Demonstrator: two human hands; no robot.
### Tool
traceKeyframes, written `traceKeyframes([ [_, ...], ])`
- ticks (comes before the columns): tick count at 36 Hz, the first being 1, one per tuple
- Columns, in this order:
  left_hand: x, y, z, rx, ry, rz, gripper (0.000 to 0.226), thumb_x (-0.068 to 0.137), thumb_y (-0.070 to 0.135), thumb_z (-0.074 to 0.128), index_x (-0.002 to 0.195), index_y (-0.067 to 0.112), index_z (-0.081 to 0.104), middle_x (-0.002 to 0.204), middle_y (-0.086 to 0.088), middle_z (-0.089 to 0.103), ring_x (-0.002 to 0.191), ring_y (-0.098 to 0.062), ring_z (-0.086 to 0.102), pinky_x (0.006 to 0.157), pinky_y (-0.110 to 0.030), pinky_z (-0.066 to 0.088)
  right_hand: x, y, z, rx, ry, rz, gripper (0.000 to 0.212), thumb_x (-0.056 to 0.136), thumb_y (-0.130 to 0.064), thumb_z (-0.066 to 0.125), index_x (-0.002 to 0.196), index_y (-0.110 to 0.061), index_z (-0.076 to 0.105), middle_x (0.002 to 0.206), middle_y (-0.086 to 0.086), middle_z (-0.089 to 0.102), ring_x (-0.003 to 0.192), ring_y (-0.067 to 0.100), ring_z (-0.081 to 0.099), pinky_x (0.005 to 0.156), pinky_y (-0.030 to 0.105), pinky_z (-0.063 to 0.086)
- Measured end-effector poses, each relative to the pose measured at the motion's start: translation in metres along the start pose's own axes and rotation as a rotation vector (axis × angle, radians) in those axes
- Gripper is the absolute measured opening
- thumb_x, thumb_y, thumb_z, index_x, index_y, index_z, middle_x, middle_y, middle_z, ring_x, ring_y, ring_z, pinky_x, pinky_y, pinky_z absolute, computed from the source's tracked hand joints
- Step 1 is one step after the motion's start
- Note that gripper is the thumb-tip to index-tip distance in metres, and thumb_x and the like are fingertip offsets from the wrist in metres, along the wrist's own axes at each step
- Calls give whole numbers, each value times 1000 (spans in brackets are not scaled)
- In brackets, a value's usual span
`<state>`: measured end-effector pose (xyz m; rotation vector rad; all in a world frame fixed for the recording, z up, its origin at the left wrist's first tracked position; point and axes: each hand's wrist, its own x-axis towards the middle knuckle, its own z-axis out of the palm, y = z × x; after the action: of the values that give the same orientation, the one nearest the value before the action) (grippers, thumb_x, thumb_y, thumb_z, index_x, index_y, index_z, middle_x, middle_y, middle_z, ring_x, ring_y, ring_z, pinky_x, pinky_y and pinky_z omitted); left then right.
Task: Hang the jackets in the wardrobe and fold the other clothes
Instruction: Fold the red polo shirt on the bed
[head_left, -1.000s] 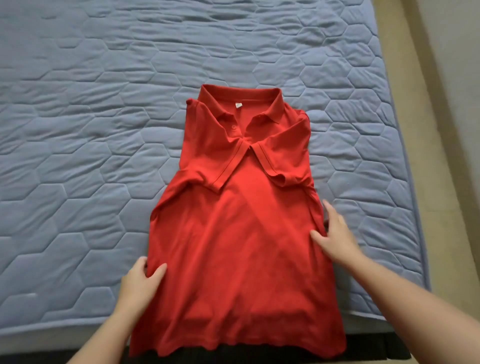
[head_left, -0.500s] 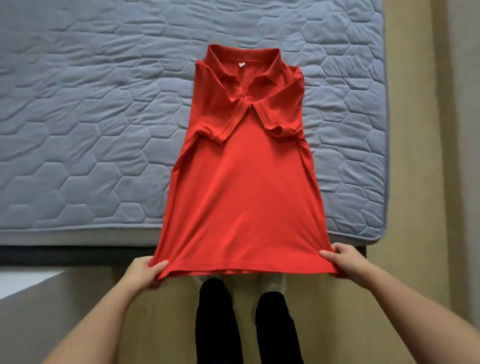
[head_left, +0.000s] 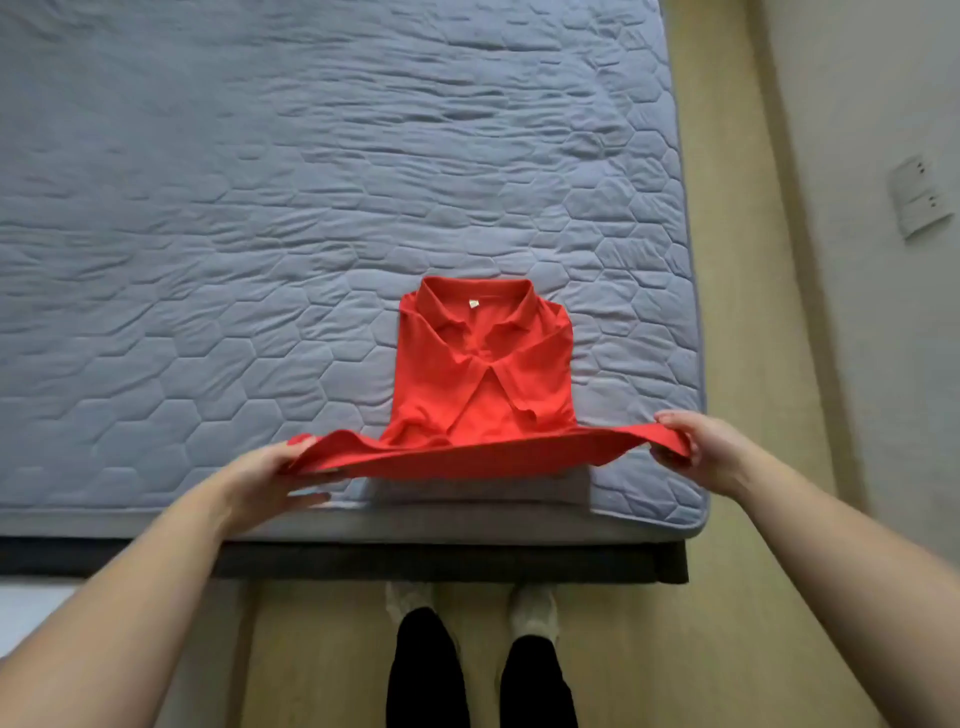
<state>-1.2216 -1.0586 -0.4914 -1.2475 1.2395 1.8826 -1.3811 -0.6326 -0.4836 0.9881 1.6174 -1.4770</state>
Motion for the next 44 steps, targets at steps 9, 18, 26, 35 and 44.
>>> traceKeyframes([
  [9,108,100,64,365,195,319,52,99,46,40,142,16,38,146,-7,42,121,-21,45,100,-43,37,85,-81,80,-401,141,-347,50,98,-21,47,145,-15,32,124,14,57,97,25,56,81,33,43],
  [18,209,-6,57,434,586,166,76,84,28,71,141,0,29,144,-19,41,130,-32,44,107,-42,37,183,50,99,-554,256,-179,73,88,-30,66,144,-3,28,141,20,45,130,33,44,107,39,36],
  [26,268,-32,45,159,756,280,38,89,24,64,119,2,56,118,-20,62,106,-35,61,91,-47,50,246,62,91,-316,406,-262,35,90,-21,63,118,1,57,107,17,61,90,22,53,82,42,48],
  [35,249,-61,-4,178,535,327,8,87,22,68,84,17,62,86,-6,63,78,-19,57,53,-25,51,225,96,38,-510,288,-330,24,86,-16,70,100,2,66,90,12,64,81,18,54,64,21,41],
  [44,244,-56,-19,396,586,285,33,94,25,59,110,-4,64,94,-13,61,86,-23,53,74,-34,39,223,93,27,-612,204,-215,29,94,-26,59,108,-1,67,88,12,61,79,20,53,58,28,36],
])
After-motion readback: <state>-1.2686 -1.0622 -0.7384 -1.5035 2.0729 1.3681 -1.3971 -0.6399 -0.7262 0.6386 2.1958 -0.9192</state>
